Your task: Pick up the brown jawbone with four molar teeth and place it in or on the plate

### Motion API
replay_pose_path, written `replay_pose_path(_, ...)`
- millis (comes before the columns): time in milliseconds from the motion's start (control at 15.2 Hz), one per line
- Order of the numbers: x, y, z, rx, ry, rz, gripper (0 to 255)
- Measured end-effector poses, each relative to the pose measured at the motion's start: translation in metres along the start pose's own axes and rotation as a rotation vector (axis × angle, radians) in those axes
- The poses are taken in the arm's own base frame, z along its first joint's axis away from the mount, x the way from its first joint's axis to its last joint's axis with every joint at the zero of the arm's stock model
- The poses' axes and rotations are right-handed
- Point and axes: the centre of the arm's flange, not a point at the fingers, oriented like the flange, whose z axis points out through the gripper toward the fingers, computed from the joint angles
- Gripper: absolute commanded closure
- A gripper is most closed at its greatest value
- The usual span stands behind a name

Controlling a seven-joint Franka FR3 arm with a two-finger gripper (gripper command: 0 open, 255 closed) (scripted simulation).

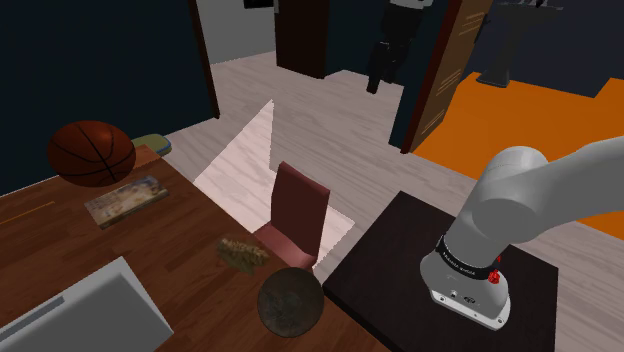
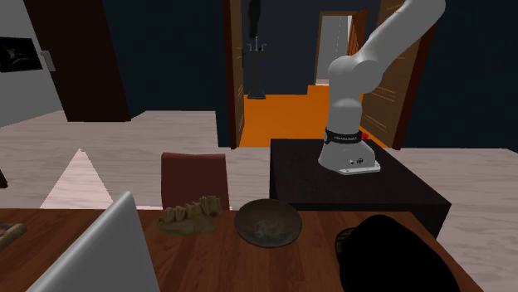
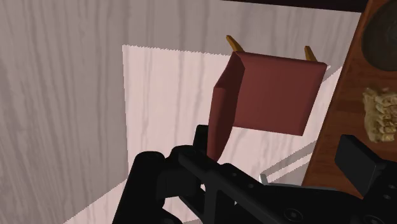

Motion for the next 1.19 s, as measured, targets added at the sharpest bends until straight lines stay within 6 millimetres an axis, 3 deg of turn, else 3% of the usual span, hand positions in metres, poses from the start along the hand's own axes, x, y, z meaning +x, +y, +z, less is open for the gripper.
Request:
replay_pose_path(264,0.012,-0.02,0.018,-0.009,-0.011,-0.012,0)
replay_pose_path(528,0.031,-0.06,0.044,-0.025,-0.03,-0.034,0)
replay_pose_path(1188,0.078,-0.16,0.136,-0.065,-0.079,-0.089,0)
